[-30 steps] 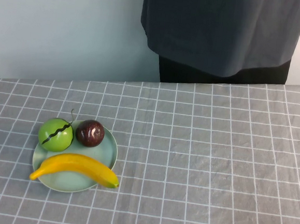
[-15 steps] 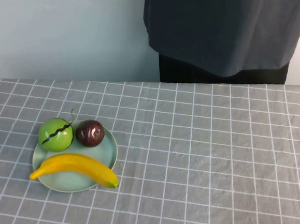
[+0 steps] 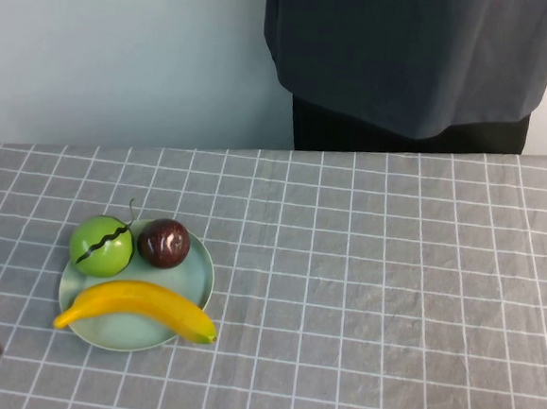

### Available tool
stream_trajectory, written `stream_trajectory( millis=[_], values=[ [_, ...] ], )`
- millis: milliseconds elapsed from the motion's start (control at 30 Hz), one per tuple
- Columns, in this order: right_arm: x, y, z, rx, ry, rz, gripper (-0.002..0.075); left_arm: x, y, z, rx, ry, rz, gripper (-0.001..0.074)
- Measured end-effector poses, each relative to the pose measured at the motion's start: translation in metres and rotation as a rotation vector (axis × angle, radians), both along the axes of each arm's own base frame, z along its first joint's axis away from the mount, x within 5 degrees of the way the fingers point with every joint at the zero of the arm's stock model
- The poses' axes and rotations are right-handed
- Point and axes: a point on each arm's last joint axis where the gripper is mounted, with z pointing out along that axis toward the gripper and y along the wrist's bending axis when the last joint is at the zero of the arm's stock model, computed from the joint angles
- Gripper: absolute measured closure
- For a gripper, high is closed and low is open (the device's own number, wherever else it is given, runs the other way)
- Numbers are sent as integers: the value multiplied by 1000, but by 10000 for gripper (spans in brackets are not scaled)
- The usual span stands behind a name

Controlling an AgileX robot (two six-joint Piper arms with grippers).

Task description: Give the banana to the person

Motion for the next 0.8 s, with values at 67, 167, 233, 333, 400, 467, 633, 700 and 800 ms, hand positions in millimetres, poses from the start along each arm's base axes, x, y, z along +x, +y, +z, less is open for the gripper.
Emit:
stream_trajectory(
  millis=[67,167,233,333,400,467,633,700,800],
  values=[
    [0,0,0,0,0,0,734,5,-7,18,128,94,-113,741],
    [0,0,0,0,0,0,734,22,-18,35,318,270,-301,741],
    [0,0,0,0,0,0,734,35,-24,48,445,337,-426,741],
    [0,0,0,0,0,0,734,61,-31,57,588,427,-595,741],
    [0,0,0,0,0,0,734,80,-36,60,660,457,-693,741],
    [0,0,0,0,0,0,734,103,-43,60,716,473,-775,741],
    [0,0,0,0,0,0,734,148,-66,43,855,452,-969,741],
    [0,0,0,0,0,0,734,160,-76,34,918,444,-1054,741],
    [0,0,0,0,0,0,734,181,-89,17,1001,437,-1172,741]
  ],
)
